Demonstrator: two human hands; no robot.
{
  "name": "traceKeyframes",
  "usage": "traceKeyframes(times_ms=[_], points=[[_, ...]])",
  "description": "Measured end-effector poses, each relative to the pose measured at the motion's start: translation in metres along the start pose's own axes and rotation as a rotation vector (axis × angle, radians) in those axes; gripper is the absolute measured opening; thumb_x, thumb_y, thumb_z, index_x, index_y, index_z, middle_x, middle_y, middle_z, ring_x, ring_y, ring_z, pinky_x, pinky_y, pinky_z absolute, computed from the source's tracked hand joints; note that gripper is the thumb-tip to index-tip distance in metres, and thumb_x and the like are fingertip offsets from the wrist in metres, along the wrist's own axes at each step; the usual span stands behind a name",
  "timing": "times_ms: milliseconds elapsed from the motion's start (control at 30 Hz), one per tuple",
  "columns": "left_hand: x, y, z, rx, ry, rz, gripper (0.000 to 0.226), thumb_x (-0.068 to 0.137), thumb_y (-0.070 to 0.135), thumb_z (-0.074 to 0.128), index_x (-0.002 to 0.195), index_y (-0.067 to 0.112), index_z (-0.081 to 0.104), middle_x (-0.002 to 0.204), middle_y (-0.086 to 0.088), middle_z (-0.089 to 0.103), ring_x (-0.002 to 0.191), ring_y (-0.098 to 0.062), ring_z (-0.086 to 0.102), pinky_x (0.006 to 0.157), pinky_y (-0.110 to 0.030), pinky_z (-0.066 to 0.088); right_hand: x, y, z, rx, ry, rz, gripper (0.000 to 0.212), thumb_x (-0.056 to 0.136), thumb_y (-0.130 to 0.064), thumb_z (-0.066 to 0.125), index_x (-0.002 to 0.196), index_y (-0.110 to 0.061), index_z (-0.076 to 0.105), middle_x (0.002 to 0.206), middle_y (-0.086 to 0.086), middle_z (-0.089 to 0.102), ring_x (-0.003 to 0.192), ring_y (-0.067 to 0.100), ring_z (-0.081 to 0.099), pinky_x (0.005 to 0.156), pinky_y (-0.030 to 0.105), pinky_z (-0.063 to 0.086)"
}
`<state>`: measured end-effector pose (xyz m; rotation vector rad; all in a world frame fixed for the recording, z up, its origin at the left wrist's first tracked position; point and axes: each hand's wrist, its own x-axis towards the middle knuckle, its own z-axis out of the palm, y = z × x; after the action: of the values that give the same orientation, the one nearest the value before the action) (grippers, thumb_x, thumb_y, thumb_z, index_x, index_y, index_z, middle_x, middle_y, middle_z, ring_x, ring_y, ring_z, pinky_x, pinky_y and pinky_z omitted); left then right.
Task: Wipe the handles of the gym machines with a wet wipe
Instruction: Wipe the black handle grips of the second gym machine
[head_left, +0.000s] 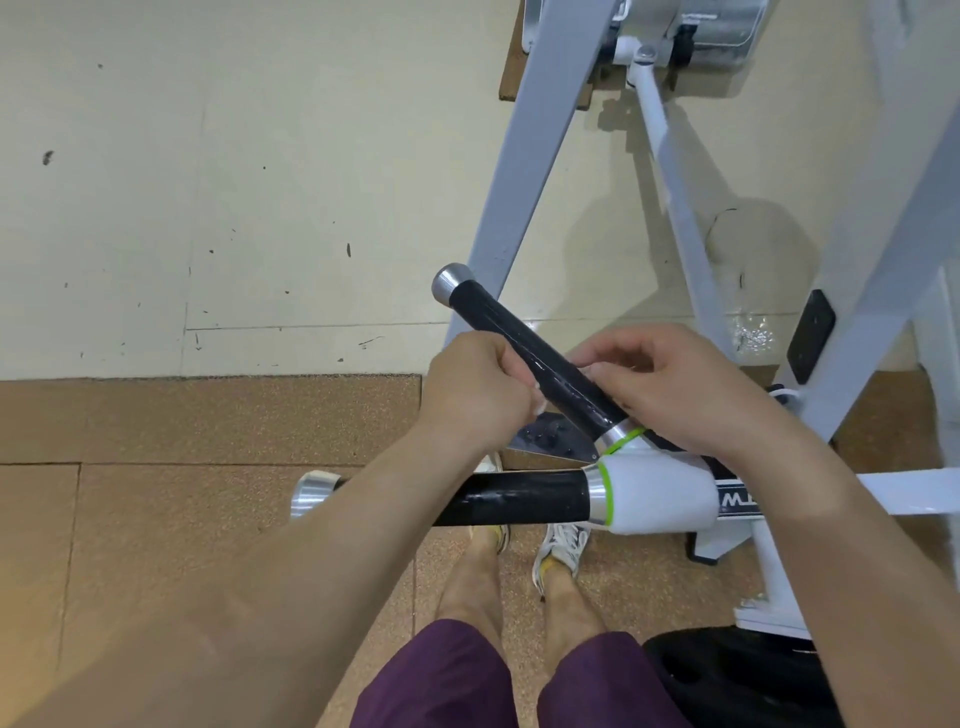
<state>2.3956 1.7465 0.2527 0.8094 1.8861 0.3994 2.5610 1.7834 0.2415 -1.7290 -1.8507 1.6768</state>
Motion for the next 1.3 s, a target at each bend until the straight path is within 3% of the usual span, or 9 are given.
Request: traceKeyframes(times_ms=[267,400,533,700,767,933,1033,1200,1300], points=[[-0.031,0.009,0.016,0.292,-0.176,0.208,0.022,0.075,0.018,0.074,0.066,0.023,0.054,0.072,0.007,0.065,0.074,-0.013,0.063,0.068,-0.029,0.049,-0.011,0.003,-0.003,-0.084,-0.002,-0.031,0.021,0.091,-0.02,0.054,0.1,-0.03,0.07,0.085,-0.011,0.069,0.08,0.007,0.064,0.075,0.027,0.051],[-0.022,0.011,0.007,0.309,-0.03,0.174,0.027,0.075,0.014,0.071,0.062,0.023,0.049,0.067,0.008,0.057,0.064,-0.013,0.055,0.056,-0.025,0.038,-0.018,0.006,-0.011,-0.119,-0.024,0.011,0.022,0.094,-0.017,0.052,0.098,-0.028,0.07,0.082,-0.012,0.068,0.077,0.004,0.062,0.066,0.021,0.045],[-0.036,0.015,0.021,0.36,-0.037,0.241,0.03,0.076,0.013,0.069,0.058,0.023,0.047,0.069,0.008,0.058,0.067,-0.01,0.056,0.055,-0.022,0.039,-0.023,0.011,-0.012,-0.102,-0.106,0.037,0.023,0.096,-0.02,0.05,0.109,-0.026,0.068,0.08,-0.016,0.062,0.068,-0.007,0.052,0.061,0.015,0.035],[-0.044,0.012,0.011,0.187,-0.075,0.315,0.022,0.076,0.015,0.076,0.069,0.026,0.059,0.066,0.008,0.068,0.063,-0.003,0.062,0.058,-0.018,0.047,-0.038,0.011,-0.01,0.178,0.011,0.009,0.025,0.094,-0.011,0.054,0.095,-0.032,0.068,0.094,-0.01,0.072,0.091,0.004,0.065,0.084,0.024,0.049],[-0.041,0.019,0.009,0.127,-0.097,0.396,0.017,0.079,0.015,0.075,0.08,0.029,0.066,0.073,0.012,0.07,0.07,0.001,0.065,0.067,-0.015,0.05,-0.043,0.012,-0.012,0.279,0.049,0.031,0.023,0.092,-0.01,0.056,0.092,-0.028,0.069,0.093,-0.005,0.074,0.09,0.008,0.067,0.082,0.021,0.052],[-0.019,0.035,0.029,0.608,-0.213,0.642,0.013,0.086,0.037,0.065,0.096,0.037,0.073,0.07,0.02,0.057,0.095,-0.012,0.047,0.083,-0.036,0.038,-0.047,0.018,-0.017,0.318,0.073,0.111,0.026,0.095,-0.007,0.051,0.102,-0.025,0.069,0.094,-0.004,0.073,0.088,0.005,0.067,0.081,0.021,0.053],[-0.008,0.041,0.036,0.746,-0.29,0.618,0.015,0.09,0.038,0.06,0.099,0.038,0.072,0.095,0.014,0.056,0.107,-0.018,0.038,0.086,-0.04,0.035,-0.044,0.024,-0.018,0.395,0.005,0.186,0.022,0.093,-0.012,0.057,0.109,-0.022,0.069,0.1,0.0,0.073,0.096,0.015,0.068,0.088,0.037,0.056],[-0.015,0.043,0.029,0.636,-0.281,0.645,0.026,0.088,0.018,0.063,0.111,0.03,0.066,0.093,0.011,0.07,0.093,-0.011,0.058,0.089,-0.035,0.044,-0.041,0.025,-0.03,0.486,-0.112,0.155,0.019,0.083,-0.015,0.07,0.102,-0.019,0.071,0.089,0.006,0.076,0.092,0.022,0.071,0.088,0.035,0.056],[-0.02,0.029,0.019,0.517,-0.176,0.645,0.022,0.084,0.016,0.067,0.102,0.029,0.068,0.086,0.015,0.064,0.086,-0.006,0.058,0.078,-0.026,0.047,-0.037,0.025,-0.019,0.401,0.051,0.126,0.008,0.081,-0.013,0.073,0.087,-0.017,0.073,0.076,0.009,0.074,0.072,0.016,0.07,0.073,0.032,0.058]])
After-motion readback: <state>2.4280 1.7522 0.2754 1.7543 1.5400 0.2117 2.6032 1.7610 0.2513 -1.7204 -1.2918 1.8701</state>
